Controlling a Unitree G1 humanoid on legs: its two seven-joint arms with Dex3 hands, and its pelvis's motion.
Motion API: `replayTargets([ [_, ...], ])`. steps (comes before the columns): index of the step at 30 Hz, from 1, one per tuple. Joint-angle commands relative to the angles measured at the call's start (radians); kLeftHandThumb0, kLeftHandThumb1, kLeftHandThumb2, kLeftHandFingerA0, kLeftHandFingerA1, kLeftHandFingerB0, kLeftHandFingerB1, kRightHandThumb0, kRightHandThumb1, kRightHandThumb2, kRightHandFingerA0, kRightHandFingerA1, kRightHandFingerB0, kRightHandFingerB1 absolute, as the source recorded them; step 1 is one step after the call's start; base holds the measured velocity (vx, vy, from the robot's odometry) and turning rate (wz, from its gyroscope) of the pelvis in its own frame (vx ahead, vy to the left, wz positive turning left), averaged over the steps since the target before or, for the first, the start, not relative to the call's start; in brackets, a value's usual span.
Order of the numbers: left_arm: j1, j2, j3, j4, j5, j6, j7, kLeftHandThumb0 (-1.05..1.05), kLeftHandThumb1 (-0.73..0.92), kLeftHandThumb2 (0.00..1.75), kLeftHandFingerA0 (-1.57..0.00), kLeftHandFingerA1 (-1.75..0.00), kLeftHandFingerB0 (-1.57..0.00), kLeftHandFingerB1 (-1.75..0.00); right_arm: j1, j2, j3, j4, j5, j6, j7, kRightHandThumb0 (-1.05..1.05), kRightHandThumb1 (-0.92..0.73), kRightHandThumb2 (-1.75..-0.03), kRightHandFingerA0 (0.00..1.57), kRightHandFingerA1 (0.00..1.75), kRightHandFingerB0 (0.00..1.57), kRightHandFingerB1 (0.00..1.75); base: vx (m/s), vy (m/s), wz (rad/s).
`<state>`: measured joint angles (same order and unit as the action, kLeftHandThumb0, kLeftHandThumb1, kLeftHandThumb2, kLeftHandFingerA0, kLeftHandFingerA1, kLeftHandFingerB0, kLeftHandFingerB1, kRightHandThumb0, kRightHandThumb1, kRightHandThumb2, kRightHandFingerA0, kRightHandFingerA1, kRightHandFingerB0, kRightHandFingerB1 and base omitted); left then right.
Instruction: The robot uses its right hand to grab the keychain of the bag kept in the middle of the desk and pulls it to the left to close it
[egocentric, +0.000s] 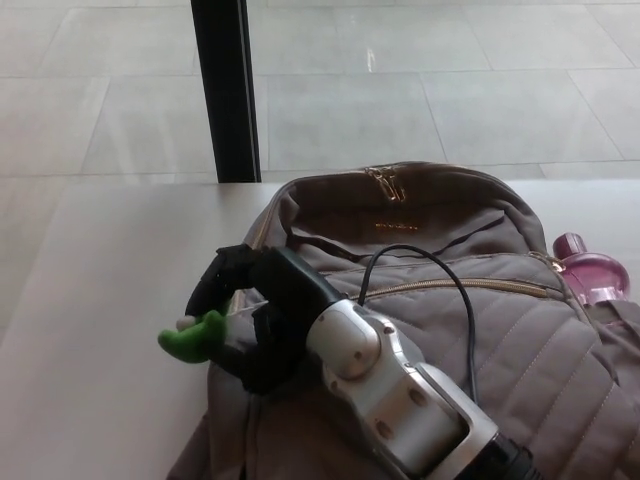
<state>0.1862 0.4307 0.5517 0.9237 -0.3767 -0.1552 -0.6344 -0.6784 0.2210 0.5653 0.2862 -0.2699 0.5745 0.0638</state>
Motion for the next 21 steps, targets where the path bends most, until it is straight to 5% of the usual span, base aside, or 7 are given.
replayTargets([
  [1, -0.002, -0.004, -0.003, 0.007, -0.014, 0.036, 0.007, -0.92, 0.92, 0.81, -0.51, -0.56, -0.49, -0.45, -0.036, 0.281, 0.019, 0.179, 0.023, 0.007, -0.097, -0.37, -0.46, -1.23, 0.80, 1.75, 0.63, 1.27, 0.00, 0.000, 0.00],
  [5, -0.003, -0.005, -0.014, 0.008, 0.001, 0.019, 0.010, -0.93, 0.92, 0.83, -0.50, -0.56, -0.47, -0.45, -0.046, 0.314, 0.002, 0.236, 0.042, -0.005, -0.115, -0.41, -0.40, -1.30, 0.86, 1.75, 0.63, 1.52, 0.00, 0.000, 0.00],
  [12, -0.012, -0.002, -0.008, 0.019, -0.010, 0.031, 0.002, -0.94, 0.92, 0.82, -0.52, -0.58, -0.51, -0.45, -0.087, 0.419, -0.075, 0.361, 0.079, -0.026, -0.219, -0.43, -0.50, -1.17, 0.71, 1.57, 0.65, 1.25, 0.00, 0.000, 0.00],
  [14, -0.015, 0.000, -0.010, 0.028, -0.008, 0.027, -0.003, -0.95, 0.92, 0.82, -0.49, -0.56, -0.48, -0.45, -0.085, 0.422, -0.033, 0.352, 0.073, -0.073, -0.184, -0.53, -0.46, -1.29, 1.00, 1.75, 0.80, 1.63, 0.00, 0.000, 0.00],
  [19, -0.015, 0.003, -0.021, 0.031, 0.002, 0.011, -0.010, -0.96, 0.92, 0.80, -0.47, -0.53, -0.46, -0.44, -0.112, 0.448, -0.042, 0.349, 0.091, -0.033, -0.162, -0.49, -0.48, -1.32, 1.13, 1.75, 0.91, 1.66, 0.00, 0.000, 0.00],
  [20, -0.015, 0.004, -0.018, 0.033, -0.001, 0.014, -0.008, -0.95, 0.92, 0.81, -0.49, -0.54, -0.47, -0.44, -0.108, 0.445, -0.035, 0.346, 0.088, -0.033, -0.159, -0.59, -0.56, -1.28, 1.32, 1.50, 1.02, 1.32, 0.00, 0.000, 0.00],
  [21, -0.015, 0.005, -0.016, 0.034, -0.003, 0.016, -0.006, -0.95, 0.92, 0.81, -0.49, -0.54, -0.47, -0.44, -0.106, 0.443, -0.031, 0.342, 0.088, -0.031, -0.157, -0.59, -0.56, -1.28, 1.32, 1.50, 1.02, 1.32, 0.00, 0.000, 0.00],
])
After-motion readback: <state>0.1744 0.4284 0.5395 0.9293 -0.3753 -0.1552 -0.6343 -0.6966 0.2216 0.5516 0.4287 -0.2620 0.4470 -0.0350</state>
